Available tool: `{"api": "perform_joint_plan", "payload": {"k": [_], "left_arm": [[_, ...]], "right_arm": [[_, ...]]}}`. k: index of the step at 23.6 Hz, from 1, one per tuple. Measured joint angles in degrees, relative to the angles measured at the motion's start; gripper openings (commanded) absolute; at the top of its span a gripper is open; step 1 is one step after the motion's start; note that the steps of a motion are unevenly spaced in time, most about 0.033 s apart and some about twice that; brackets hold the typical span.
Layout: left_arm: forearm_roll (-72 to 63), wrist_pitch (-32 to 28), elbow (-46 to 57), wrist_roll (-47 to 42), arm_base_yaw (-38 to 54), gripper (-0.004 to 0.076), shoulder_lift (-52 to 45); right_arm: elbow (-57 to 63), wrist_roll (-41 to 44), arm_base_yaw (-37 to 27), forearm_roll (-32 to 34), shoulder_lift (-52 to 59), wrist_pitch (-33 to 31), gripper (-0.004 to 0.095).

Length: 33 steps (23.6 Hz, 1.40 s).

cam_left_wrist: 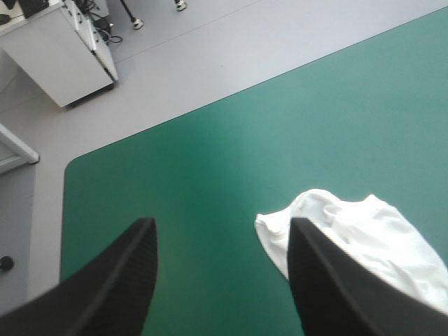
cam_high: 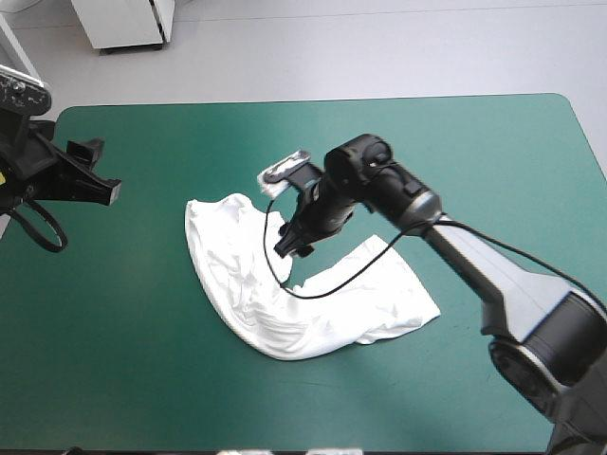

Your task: Fold the cloth

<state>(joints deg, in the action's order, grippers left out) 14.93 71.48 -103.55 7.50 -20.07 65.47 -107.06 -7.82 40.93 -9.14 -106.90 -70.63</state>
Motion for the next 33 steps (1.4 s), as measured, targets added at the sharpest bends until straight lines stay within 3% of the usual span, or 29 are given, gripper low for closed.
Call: {"api": "perform_joint_plan", "payload": {"k": [4, 10, 16, 24, 33], "left_arm": [[3.61, 0.00, 0.00, -0.18, 0.00, 0.0409, 2.97], [3.15, -0.06, 0.29, -0.13, 1.44, 0.0409, 16.31], [-11.23, -3.36, 0.64, 2.15, 17.44, 0.0409, 35.04], [-19.35, -6.92, 0.32, 5.55, 19.44, 0.0409, 49.42], [-18.73, -8.83, -1.06, 5.87, 17.44, 0.0409, 55.94]], "right_arm": [[0.52, 1.62, -3.90, 2.65, 7.64, -0.31, 0.0654], [10.50, 3.84, -7.18, 9.95, 20.57, -0.75, 0.0653], [26.81, 7.82, -9.48, 15.59, 34.32, -0.86, 0.0653], [30.08, 8.52, -11.16, 15.52, 35.63, -0.86, 0.0648], [31.49, 9.16, -11.27, 15.46, 35.23, -0.72, 0.0648]]}}
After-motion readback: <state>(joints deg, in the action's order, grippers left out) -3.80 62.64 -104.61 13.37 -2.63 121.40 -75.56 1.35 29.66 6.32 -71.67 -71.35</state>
